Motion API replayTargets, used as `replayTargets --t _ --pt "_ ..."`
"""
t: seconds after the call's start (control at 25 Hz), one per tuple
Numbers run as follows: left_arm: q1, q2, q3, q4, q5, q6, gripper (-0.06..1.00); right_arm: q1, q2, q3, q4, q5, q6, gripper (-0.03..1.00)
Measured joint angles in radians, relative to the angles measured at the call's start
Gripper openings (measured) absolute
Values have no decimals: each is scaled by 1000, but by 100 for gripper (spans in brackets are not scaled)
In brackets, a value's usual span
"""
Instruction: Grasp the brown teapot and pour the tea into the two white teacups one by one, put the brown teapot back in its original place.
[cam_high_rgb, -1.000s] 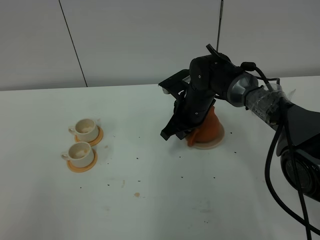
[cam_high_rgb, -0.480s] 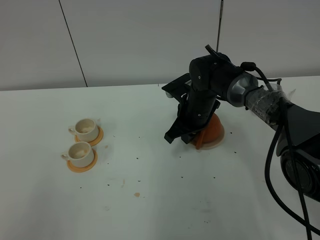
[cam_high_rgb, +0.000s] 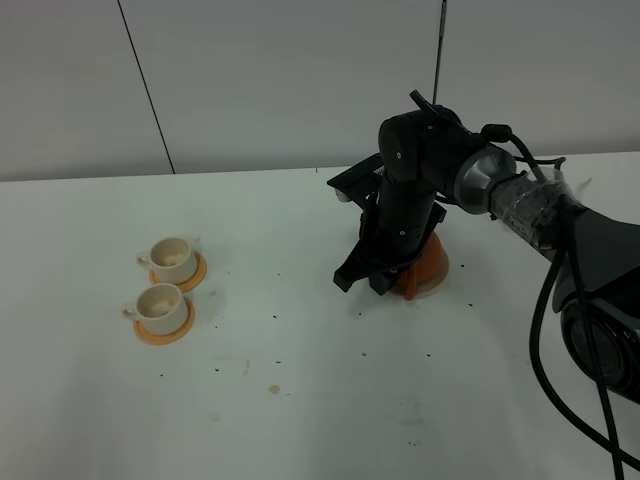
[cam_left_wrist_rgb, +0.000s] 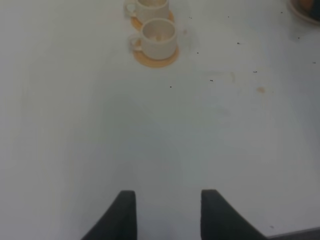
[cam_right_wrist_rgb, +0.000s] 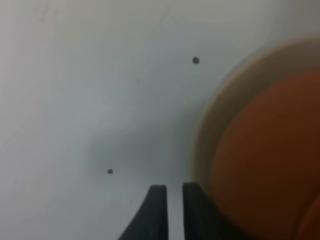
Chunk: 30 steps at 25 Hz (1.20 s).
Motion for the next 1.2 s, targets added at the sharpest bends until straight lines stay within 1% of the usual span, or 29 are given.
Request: replayTargets --t 0.44,0.52,0.72,0.84,0.92,0.96,1.04,1.2 --pt "0 0 0 0 0 0 37 0 -1 0 13 3 20 7" --pt "0 0 0 0 0 0 37 0 -13 0 35 3 20 7" --pt "0 0 0 0 0 0 37 0 -99 0 159 4 11 8" --pt "0 0 0 0 0 0 37 0 -164 0 173 5 46 8" --pt "0 0 0 0 0 0 37 0 -200 0 139 6 120 9" --pt "0 0 0 0 0 0 37 0 -217 0 106 6 152 9" --pt "0 0 0 0 0 0 37 0 -245 0 21 6 219 10" --pt "0 0 0 0 0 0 37 -6 -271 0 -127 6 334 17"
